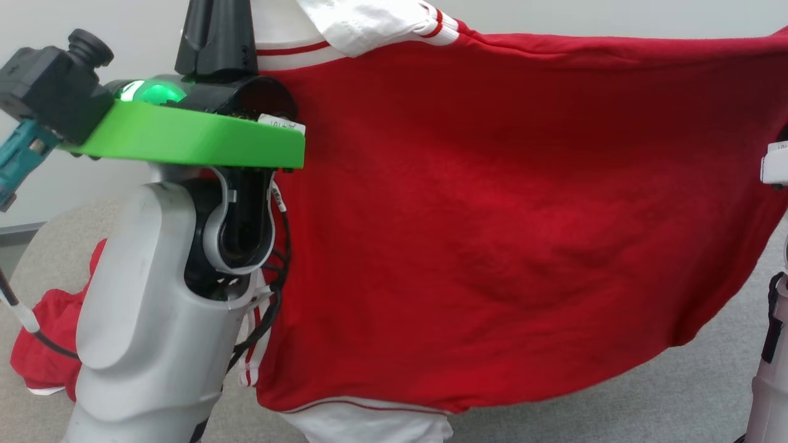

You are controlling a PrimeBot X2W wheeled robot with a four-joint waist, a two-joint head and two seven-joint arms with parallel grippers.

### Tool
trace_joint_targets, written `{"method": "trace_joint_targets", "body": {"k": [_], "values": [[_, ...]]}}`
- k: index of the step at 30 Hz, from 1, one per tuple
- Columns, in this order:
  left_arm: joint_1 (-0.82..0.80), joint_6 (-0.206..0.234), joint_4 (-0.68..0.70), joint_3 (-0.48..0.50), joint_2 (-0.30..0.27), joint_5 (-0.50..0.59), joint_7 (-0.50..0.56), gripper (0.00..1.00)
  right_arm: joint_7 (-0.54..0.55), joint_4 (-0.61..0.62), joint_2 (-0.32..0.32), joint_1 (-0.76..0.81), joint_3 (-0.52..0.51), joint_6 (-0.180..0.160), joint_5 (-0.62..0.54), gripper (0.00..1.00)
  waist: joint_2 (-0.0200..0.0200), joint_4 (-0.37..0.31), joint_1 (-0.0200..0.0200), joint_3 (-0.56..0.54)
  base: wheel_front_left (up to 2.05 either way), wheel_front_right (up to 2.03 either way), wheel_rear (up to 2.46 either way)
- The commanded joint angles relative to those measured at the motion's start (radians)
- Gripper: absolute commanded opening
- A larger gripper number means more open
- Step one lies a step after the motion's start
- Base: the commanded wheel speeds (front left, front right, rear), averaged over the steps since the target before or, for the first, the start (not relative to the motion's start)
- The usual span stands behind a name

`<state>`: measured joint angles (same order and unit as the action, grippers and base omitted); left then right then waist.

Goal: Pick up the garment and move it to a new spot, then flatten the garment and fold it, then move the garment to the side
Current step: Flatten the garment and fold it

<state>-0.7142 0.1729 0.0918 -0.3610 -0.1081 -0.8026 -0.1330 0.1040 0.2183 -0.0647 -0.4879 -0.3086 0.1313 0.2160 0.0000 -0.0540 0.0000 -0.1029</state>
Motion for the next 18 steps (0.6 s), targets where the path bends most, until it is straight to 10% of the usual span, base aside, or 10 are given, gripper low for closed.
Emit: {"method": "trace_joint_targets", "body": {"k": [1,12,18], "values": [[-0.018,0.009,-0.012,-0.005,-0.013,0.006,0.018,0.00,0.019,-0.002,0.005,0.011,-0.009,-0.001,0.002,0.00,0.0000,-0.001,0.0000,0.016,0.00,0.00,0.00],[-0.364,-0.047,-0.312,-0.090,-0.132,0.122,0.218,0.00,0.062,-0.345,-0.033,-0.378,-0.002,-0.001,-0.007,0.00,0.0000,-0.035,0.0000,0.349,0.00,0.00,0.00],[-0.698,-0.101,-0.623,-0.069,-0.083,0.144,0.184,0.00,-0.049,-0.687,-0.088,-0.765,0.012,-0.001,0.001,0.00,0.0000,-0.022,0.0000,0.524,0.00,0.00,0.00]]}}
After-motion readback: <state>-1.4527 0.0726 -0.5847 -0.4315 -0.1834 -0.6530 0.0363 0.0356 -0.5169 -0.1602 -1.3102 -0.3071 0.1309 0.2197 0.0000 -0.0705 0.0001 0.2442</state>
